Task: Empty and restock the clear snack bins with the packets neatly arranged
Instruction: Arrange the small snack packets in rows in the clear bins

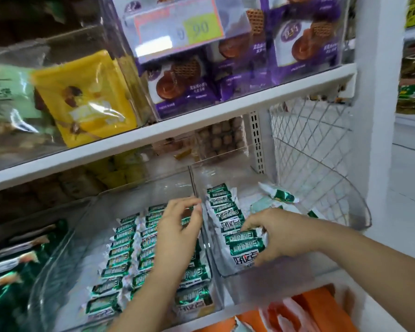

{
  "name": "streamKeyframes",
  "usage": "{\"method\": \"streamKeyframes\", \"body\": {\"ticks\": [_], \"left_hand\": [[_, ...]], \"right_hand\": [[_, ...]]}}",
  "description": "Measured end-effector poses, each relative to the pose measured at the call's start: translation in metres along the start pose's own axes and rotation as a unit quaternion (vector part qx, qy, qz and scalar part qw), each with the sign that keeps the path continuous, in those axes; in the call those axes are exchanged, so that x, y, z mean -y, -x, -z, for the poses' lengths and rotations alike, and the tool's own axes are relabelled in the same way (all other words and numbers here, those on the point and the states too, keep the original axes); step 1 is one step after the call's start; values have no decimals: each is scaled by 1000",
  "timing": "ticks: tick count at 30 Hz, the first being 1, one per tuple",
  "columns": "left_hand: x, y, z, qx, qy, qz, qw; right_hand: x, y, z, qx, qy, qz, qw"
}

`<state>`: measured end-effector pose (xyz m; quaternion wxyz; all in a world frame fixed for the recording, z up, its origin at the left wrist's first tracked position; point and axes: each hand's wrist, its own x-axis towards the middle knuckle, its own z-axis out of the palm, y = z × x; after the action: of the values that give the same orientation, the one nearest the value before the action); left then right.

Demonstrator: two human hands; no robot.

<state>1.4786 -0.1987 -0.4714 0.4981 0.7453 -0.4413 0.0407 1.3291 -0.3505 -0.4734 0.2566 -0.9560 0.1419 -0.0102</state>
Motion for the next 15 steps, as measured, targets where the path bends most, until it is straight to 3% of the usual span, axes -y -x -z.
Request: {"method": "streamKeyframes", "body": {"ticks": [3, 8, 15], "left_hand": [[1, 0, 0, 0, 25, 11, 1000], [-1, -2, 4, 29, 71, 50, 996], [-1, -1, 6, 41, 102, 60, 992]], "right_hand": [[2, -13, -5, 20, 61, 3, 998], [4, -19, -11, 0, 153, -70, 986], [17, -35, -20, 42, 56, -146, 987]]}}
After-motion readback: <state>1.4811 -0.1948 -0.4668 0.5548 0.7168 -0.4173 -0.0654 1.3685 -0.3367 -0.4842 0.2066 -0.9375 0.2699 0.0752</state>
